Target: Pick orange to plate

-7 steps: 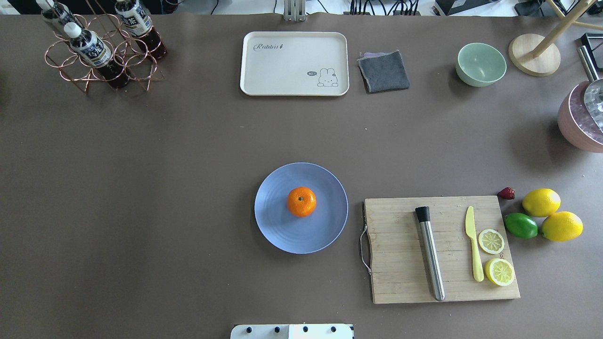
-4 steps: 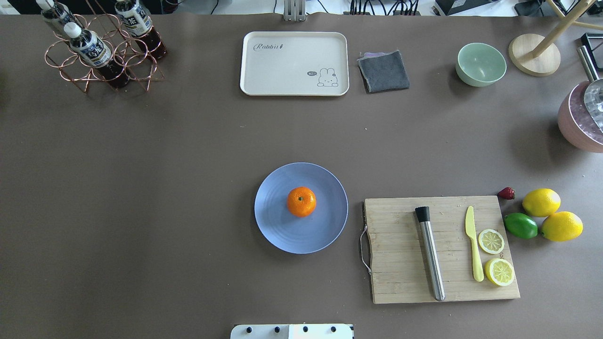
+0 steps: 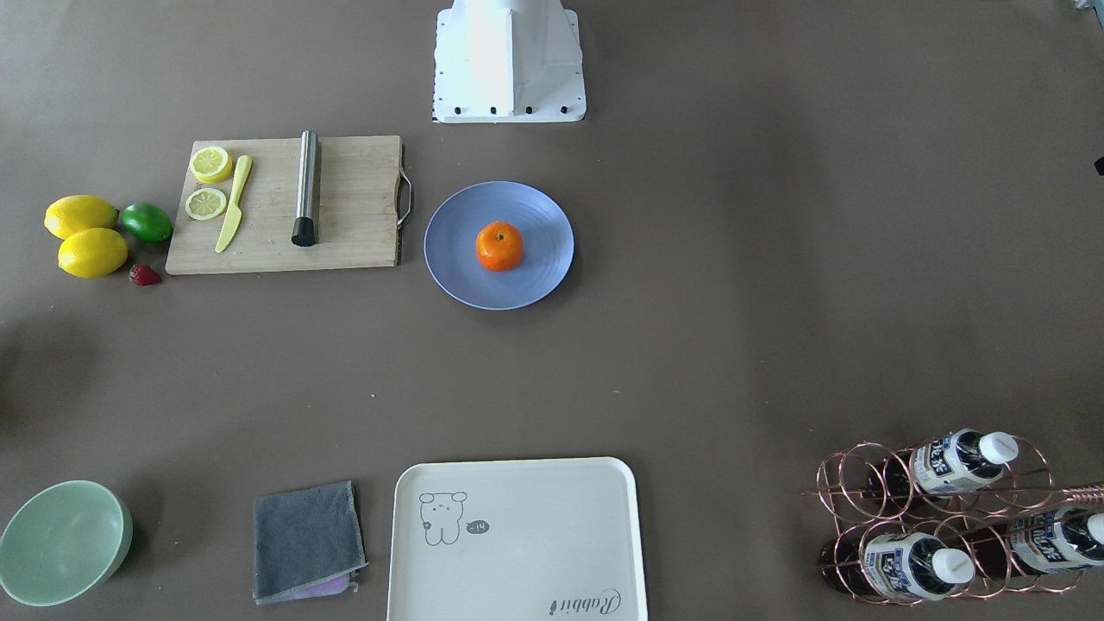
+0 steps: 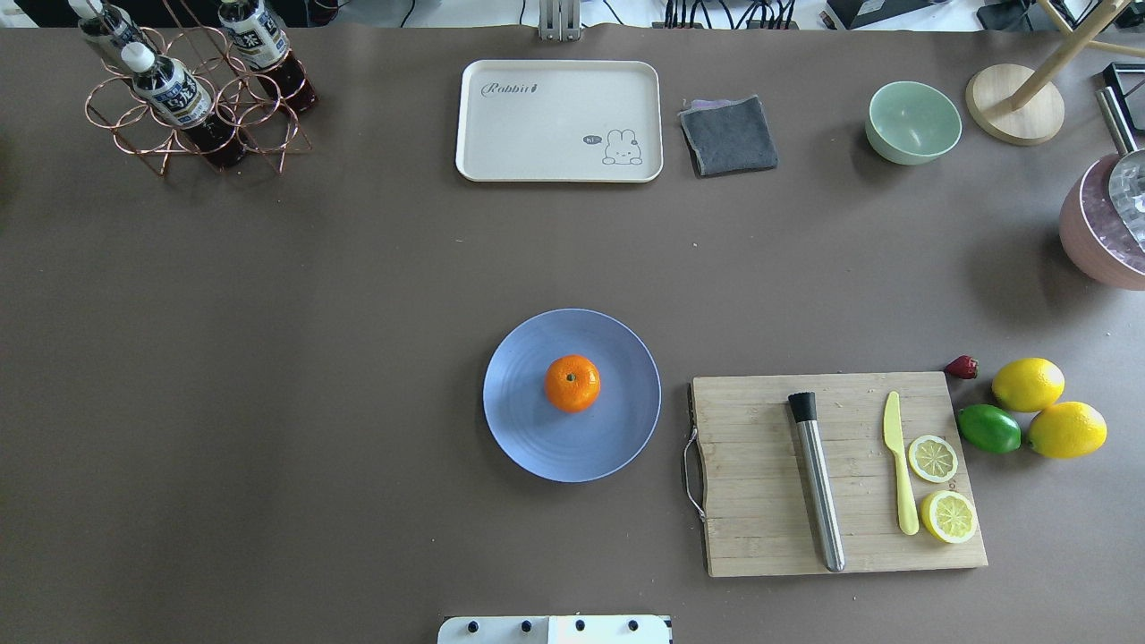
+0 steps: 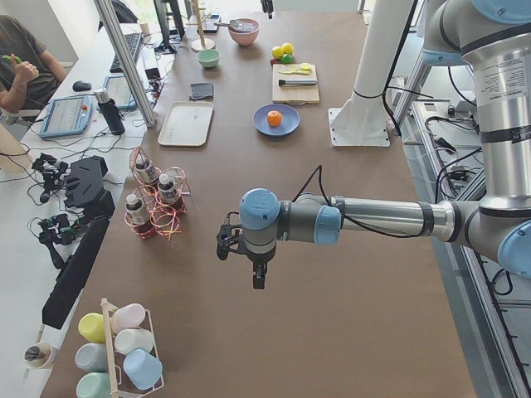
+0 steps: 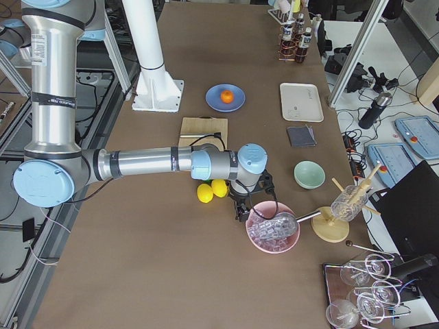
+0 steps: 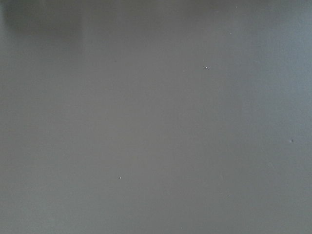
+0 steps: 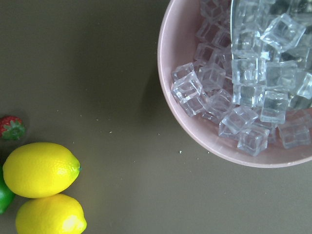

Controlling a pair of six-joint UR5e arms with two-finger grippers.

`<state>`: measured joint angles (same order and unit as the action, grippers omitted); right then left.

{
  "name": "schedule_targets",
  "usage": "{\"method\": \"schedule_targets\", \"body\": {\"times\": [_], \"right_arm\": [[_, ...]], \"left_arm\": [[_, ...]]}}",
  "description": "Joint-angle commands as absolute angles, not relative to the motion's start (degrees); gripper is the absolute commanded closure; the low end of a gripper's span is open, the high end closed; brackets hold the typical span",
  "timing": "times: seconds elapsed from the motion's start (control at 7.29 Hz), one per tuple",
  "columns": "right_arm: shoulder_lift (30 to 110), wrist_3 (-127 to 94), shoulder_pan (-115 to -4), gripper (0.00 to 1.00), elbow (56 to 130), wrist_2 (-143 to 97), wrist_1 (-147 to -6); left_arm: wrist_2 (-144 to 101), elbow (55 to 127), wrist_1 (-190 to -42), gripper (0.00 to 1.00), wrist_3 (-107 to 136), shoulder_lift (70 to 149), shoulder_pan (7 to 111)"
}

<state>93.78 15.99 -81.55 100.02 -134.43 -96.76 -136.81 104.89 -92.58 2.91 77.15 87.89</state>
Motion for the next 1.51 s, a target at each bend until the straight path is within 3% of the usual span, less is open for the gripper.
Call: {"method": "schedule_targets", "body": {"times": [0.0, 1.37], "right_arm": [[91.59, 20.37, -84.27, 0.0, 99.85, -134.21, -102.1], [93.08, 26.72, -88.68, 0.0, 99.84, -131.66, -103.89]], "left_arm": [[-136.76, 104.77, -93.6, 0.03, 2.73, 76.82, 87.89], [-136.93, 104.24, -95.19, 0.03, 2.9, 77.08, 87.8]]}}
